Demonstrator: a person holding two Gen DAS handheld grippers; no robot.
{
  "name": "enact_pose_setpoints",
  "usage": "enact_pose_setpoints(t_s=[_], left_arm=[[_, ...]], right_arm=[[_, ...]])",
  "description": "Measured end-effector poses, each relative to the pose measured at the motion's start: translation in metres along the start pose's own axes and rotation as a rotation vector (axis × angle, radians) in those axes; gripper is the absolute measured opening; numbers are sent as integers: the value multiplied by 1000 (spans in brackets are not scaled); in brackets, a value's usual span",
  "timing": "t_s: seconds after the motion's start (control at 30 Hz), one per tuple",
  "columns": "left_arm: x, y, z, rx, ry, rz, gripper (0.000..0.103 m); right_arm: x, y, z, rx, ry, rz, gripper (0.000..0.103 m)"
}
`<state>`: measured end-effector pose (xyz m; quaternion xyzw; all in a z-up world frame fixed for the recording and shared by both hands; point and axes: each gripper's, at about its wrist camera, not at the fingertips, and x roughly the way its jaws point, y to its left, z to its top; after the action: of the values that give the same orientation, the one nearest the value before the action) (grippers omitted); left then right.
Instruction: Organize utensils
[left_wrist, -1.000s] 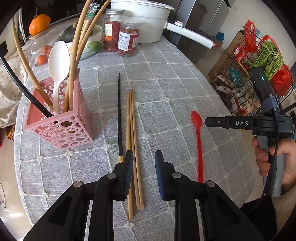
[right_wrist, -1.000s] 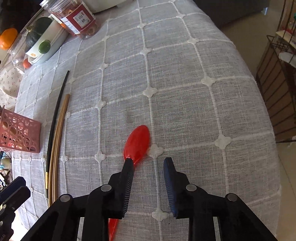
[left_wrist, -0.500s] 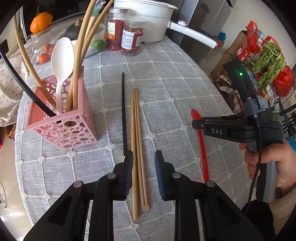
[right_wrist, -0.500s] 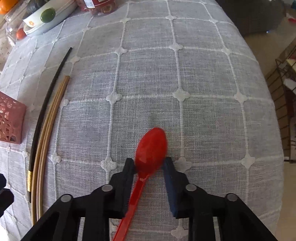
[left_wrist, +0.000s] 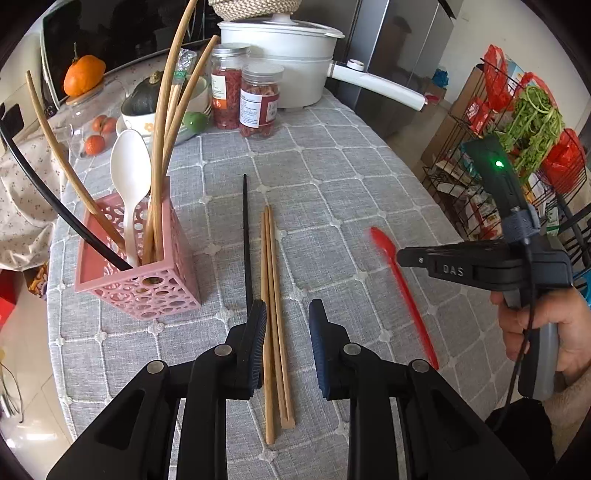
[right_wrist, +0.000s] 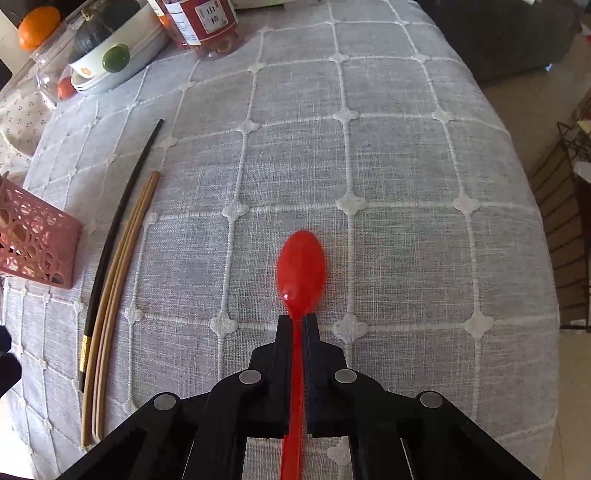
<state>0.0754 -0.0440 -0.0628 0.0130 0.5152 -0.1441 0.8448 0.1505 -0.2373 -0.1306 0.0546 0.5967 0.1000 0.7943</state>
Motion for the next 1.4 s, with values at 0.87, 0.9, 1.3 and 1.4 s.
enact_pose_setpoints(t_s=[0.87, 0.9, 1.3, 1.4], left_arm=[[115, -5, 52, -82, 181, 170, 19], [120, -3, 53, -84, 190, 166, 19], [119, -14, 64, -35, 149, 193, 9], [93, -16, 58, -14, 99, 167, 9]], right_arm=[[-16, -37, -8, 62, 16, 126, 38], [-15, -38, -8, 65, 18, 124, 38], [-10, -45, -4, 97, 24, 95, 40], [-8, -42, -2, 96, 22, 91, 41]])
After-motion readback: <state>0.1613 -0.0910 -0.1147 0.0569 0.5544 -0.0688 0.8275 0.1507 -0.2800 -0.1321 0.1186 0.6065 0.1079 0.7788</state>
